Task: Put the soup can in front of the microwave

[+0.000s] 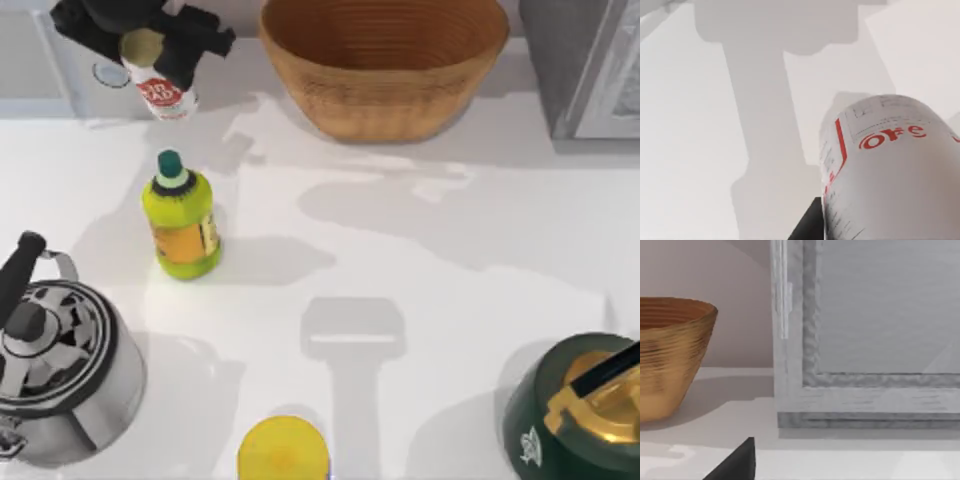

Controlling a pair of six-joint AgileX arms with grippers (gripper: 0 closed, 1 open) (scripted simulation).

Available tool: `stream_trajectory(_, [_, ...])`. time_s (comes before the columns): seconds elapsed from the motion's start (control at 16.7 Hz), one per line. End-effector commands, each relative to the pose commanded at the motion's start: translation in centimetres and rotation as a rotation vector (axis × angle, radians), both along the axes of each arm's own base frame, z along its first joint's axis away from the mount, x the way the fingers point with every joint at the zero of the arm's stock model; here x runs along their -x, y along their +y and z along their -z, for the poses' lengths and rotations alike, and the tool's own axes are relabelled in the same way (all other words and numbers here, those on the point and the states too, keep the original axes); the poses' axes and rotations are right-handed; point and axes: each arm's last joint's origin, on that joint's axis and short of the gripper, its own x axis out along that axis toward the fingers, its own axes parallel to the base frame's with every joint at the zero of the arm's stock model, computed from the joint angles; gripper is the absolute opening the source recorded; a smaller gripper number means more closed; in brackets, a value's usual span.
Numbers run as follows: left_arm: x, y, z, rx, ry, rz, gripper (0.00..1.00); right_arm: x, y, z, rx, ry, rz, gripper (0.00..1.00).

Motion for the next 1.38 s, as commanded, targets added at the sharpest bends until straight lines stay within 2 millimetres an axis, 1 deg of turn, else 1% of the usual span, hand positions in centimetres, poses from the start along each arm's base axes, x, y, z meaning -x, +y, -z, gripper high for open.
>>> stream_trajectory(0.12, [-0.9,6.5,0.9,-0.017,0.029,-0.130,0.00,0.0,0.0,0.0,0.000,0.000,0.000,1.00])
stream_trajectory(0.24, [-0.9,12.5,2.9,-0.032,0.096,-0.260,0.00,0.0,0.0,0.0,0.000,0.000,0.000,1.00])
stream_trajectory(0.3, [-0.8,15.1,4.1,-0.037,0.134,-0.318,0.00,0.0,0.0,0.0,0.000,0.000,0.000,1.00])
stream_trajectory(0.36, [-0.5,17.2,5.4,-0.040,0.172,-0.367,0.00,0.0,0.0,0.0,0.000,0.000,0.000,1.00])
stream_trajectory(0.42, [-0.3,18.9,6.7,-0.042,0.207,-0.406,0.00,0.0,0.0,0.0,0.000,0.000,0.000,1.00])
stream_trajectory(0.48, [0.0,20.0,7.8,-0.044,0.238,-0.434,0.00,0.0,0.0,0.0,0.000,0.000,0.000,1.00])
stream_trajectory(0.54, [0.1,20.8,8.6,-0.044,0.260,-0.453,0.00,0.0,0.0,0.0,0.000,0.000,0.000,1.00])
stream_trajectory(0.6, [0.2,21.1,8.9,-0.045,0.270,-0.460,0.00,0.0,0.0,0.0,0.000,0.000,0.000,1.00])
stream_trajectory(0.9, [0.2,21.0,8.9,-0.046,0.270,-0.456,0.00,0.0,0.0,0.0,0.000,0.000,0.000,1.00])
stream_trajectory(1.38, [0.2,21.1,9.7,-0.045,0.270,-0.460,0.00,0.0,0.0,0.0,0.000,0.000,0.000,1.00])
